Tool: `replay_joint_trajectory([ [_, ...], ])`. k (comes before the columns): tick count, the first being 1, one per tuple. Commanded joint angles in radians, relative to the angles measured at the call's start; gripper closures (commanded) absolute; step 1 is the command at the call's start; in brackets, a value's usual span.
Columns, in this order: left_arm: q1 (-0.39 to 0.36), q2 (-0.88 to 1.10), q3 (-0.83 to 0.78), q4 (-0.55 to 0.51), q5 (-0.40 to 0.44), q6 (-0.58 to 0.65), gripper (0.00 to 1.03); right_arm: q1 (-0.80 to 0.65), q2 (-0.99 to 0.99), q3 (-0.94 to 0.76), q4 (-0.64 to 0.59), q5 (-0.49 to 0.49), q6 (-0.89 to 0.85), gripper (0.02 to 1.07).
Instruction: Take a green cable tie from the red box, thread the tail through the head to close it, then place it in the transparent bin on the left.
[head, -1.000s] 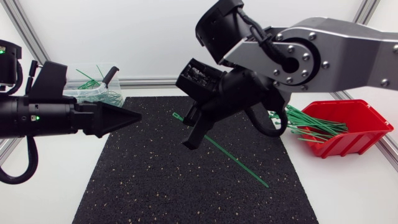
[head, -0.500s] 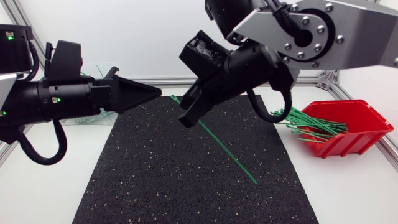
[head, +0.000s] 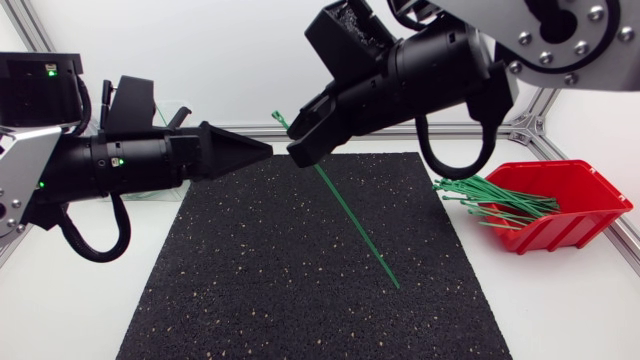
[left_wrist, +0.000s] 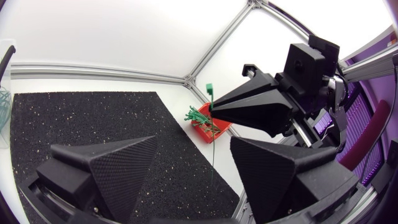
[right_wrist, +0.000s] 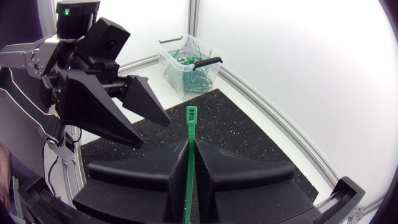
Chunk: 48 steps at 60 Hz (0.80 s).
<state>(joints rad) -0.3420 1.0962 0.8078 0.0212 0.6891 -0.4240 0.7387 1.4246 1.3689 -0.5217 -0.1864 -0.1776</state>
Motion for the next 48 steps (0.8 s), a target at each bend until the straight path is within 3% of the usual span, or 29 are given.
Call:
replay_joint_trajectory([
  [1, -0.006, 0.005, 0.013, 0.02, 0.016, -0.044, 0.21, 0.01, -0.027, 0.013, 0.017, -0.002, 0.03, 0.95],
  [26, -0.022, 0.018, 0.057, 0.108, -0.01, -0.121, 0.27, 0.044, -0.013, -0.004, 0.048, -0.002, 0.044, 0.95],
  [48, -0.04, 0.021, 0.037, 0.151, -0.042, -0.121, 0.41, 0.056, 0.005, -0.024, 0.068, -0.007, 0.05, 0.95],
])
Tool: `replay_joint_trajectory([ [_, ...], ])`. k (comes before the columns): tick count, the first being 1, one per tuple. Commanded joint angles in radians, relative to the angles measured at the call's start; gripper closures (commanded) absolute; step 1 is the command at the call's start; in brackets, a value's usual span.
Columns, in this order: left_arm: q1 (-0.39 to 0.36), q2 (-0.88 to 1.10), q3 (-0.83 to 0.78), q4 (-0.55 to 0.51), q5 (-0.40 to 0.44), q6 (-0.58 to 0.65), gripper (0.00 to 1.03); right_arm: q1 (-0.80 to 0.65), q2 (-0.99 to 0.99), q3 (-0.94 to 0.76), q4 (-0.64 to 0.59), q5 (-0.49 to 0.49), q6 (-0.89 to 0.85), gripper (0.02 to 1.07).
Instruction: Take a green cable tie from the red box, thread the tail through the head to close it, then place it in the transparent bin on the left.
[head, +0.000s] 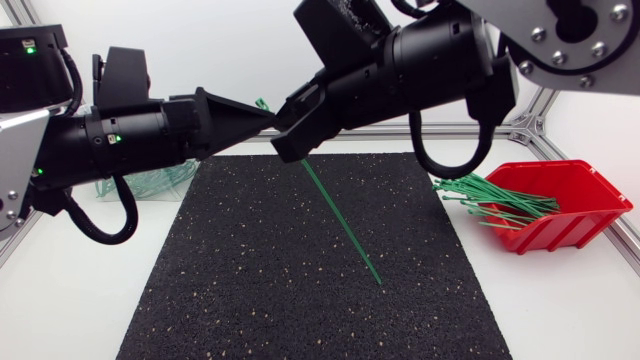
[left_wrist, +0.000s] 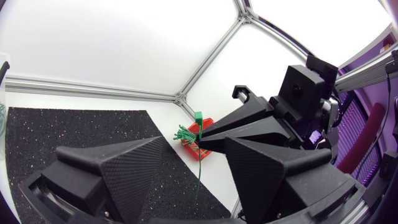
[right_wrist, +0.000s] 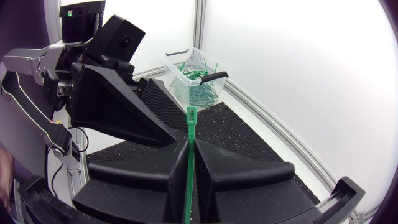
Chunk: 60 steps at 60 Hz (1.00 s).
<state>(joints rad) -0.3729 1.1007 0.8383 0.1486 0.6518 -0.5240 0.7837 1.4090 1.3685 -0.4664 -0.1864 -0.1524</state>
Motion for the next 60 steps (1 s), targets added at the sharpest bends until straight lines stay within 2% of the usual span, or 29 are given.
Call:
replay_joint_trajectory([
  [1, -0.009, 0.016, 0.007, 0.025, -0.006, -0.021, 0.41, 0.011, 0.021, -0.023, 0.012, -0.008, 0.025, 0.95],
  [35, -0.009, 0.027, -0.005, 0.045, -0.02, -0.022, 0.49, 0.035, 0.034, -0.028, 0.021, -0.008, 0.03, 0.95],
  [52, -0.003, 0.025, -0.016, 0.051, -0.018, -0.022, 0.62, 0.026, 0.028, -0.034, 0.025, 0.001, 0.031, 0.95],
  [60, -0.001, 0.024, -0.021, 0.052, -0.018, -0.022, 0.72, 0.022, 0.027, -0.039, 0.028, 0.005, 0.033, 0.95],
])
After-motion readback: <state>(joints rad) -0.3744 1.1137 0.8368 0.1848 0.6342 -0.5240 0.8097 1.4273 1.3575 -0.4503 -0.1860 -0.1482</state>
